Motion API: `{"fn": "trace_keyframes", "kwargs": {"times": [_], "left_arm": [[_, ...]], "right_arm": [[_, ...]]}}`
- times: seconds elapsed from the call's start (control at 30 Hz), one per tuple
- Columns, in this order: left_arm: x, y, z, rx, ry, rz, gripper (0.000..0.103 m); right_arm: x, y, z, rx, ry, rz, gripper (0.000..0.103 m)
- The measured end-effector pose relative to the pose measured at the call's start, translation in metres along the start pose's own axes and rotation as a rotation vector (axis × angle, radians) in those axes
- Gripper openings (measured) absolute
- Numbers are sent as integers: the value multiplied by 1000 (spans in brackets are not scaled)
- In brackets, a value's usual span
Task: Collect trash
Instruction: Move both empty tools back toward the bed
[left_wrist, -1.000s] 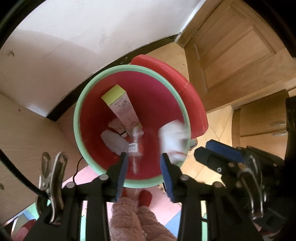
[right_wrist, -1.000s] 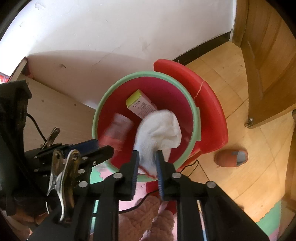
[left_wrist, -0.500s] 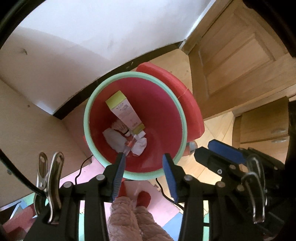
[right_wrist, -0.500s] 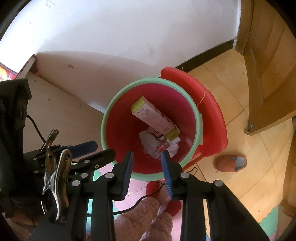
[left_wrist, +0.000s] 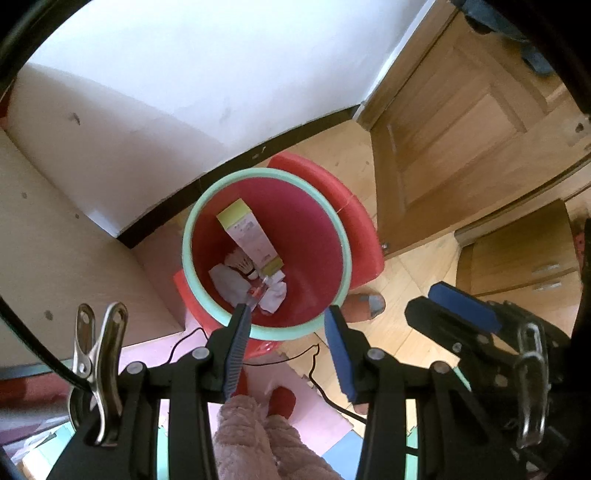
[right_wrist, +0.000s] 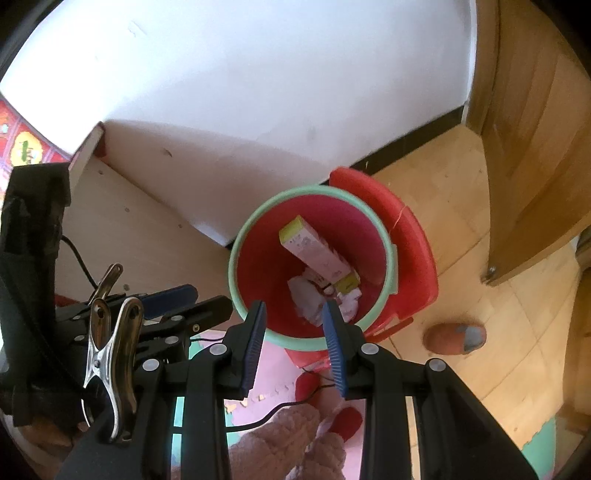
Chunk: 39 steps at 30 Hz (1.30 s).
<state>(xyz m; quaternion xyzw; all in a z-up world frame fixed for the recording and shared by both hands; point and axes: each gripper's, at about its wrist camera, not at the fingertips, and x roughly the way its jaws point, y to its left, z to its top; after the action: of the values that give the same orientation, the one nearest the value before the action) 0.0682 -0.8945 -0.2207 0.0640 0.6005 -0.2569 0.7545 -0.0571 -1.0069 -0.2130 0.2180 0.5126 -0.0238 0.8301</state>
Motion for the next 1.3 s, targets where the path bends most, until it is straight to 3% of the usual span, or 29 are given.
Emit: {"fn": "trace_keyframes", "kwargs": {"times": [0.47,0.73,1.3], "left_arm": [[-101,-27,-20,31,-122,-10,43],[-152,-30,-30,-14,-197,10,43],[-234,15,-65,-128,-304,92,43]], "right_arm": [[-92,30,-13,-45,-133,59,33],[-137,49,-13,-102,-207,118,33],[-191,117,-22,-273,-287,246,33]]}}
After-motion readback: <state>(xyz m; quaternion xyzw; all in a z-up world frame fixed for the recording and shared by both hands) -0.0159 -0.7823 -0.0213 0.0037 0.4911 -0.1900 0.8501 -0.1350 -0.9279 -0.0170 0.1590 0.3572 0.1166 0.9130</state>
